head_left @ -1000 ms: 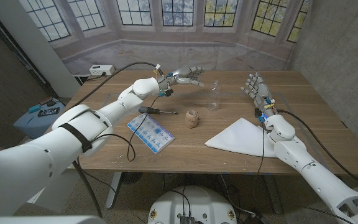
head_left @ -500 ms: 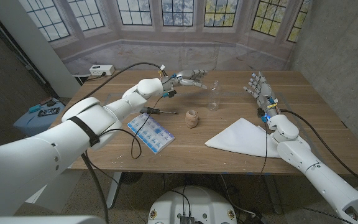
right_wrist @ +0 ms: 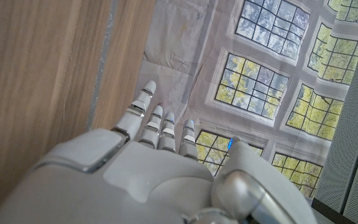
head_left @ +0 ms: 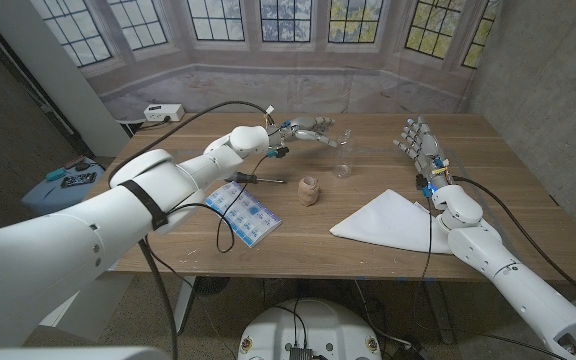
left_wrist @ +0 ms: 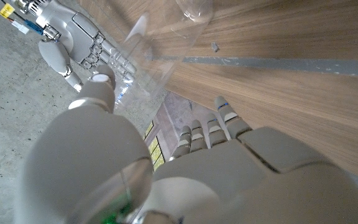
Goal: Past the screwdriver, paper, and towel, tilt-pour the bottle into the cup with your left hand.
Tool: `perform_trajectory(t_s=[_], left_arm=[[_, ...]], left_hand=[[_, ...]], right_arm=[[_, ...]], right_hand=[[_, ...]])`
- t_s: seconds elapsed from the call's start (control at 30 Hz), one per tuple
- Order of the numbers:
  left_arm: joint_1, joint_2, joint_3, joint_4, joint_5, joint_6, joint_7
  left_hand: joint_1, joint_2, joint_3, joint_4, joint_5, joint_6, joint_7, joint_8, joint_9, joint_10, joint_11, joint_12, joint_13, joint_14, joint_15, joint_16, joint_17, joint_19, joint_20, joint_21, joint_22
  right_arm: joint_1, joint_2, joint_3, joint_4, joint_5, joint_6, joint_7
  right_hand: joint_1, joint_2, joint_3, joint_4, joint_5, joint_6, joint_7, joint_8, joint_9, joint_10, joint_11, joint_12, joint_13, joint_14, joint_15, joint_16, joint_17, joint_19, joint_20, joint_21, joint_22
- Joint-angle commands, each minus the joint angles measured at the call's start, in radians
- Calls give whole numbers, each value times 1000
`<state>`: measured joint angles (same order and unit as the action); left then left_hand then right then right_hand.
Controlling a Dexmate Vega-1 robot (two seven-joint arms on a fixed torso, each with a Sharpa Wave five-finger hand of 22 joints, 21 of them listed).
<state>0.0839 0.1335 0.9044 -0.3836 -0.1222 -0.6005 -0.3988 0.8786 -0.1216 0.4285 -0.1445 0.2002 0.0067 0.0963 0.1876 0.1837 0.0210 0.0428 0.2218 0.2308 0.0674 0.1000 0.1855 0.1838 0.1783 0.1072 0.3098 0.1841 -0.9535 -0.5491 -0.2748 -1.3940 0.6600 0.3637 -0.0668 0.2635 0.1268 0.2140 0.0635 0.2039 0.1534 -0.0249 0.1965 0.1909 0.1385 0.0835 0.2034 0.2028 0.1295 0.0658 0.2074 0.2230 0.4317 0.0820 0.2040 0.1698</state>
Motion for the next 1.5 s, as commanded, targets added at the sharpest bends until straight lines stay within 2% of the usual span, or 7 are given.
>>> perform_trajectory(t_s=[0.03, 0.57, 0.83, 1.2, 1.5], left_arm=[[-11, -28, 42, 14, -9, 52, 11], [-7, -55, 59, 13, -17, 42, -15], [-4, -57, 61, 13, -16, 33, -20], [6, -57, 63, 13, -9, 22, 7], [17, -59, 72, 14, 3, 30, 60]], left_hand=[[-8, -2, -4, 1, 5, -7, 4, -2, 5, -9, 3, 0, 5, -4, 0, 1, 6, -4, -1, -2, 2], [-17, 0, -13, 6, 7, 1, 7, 4, 5, -2, 2, 5, 7, 1, -2, 6, 6, 0, -6, -6, 2], [-18, 2, -17, 7, 8, 13, 9, 9, 5, 6, -7, 9, 9, 13, -8, 12, 7, 5, -7, -7, 3], [-11, 7, -22, 4, 11, 55, 8, 25, 7, 34, -16, 23, 13, 48, -28, 24, 8, 25, -15, -5, 3], [18, 21, -18, -6, 11, 100, 4, 38, 9, 71, -25, 39, 18, 82, -40, 34, 10, 55, -17, 0, 4]], right_arm=[[-3, -5, 4, -3, 4, -6, 0], [-19, -10, 10, -17, 9, -8, -3], [-33, -12, 14, -25, 13, -9, -8], [-39, -5, 14, -12, 19, -5, -7], [-46, 0, 17, -4, 22, -1, -12]], right_hand=[[-1, 6, 11, 0, 3, 5, 5, 2, 1, 0, 6, 3, 5, 3, 5, 3, 1, 11, 1, 1, 6], [-1, 7, 14, -1, 2, 5, 7, 1, 1, 0, 4, 3, 5, 3, 5, 3, 0, 12, 1, 0, 6], [-1, 7, 16, -2, 2, 6, 6, 2, 1, -1, 4, 3, 5, 3, 5, 2, -1, 13, 0, 0, 6], [0, 8, 18, -3, 1, 6, 6, 1, 1, 1, 5, 3, 5, 4, 4, 3, -1, 13, 2, -1, 6], [0, 8, 20, -4, 1, 7, 5, 2, 1, 0, 4, 3, 5, 5, 4, 3, -2, 15, 2, -1, 6]])
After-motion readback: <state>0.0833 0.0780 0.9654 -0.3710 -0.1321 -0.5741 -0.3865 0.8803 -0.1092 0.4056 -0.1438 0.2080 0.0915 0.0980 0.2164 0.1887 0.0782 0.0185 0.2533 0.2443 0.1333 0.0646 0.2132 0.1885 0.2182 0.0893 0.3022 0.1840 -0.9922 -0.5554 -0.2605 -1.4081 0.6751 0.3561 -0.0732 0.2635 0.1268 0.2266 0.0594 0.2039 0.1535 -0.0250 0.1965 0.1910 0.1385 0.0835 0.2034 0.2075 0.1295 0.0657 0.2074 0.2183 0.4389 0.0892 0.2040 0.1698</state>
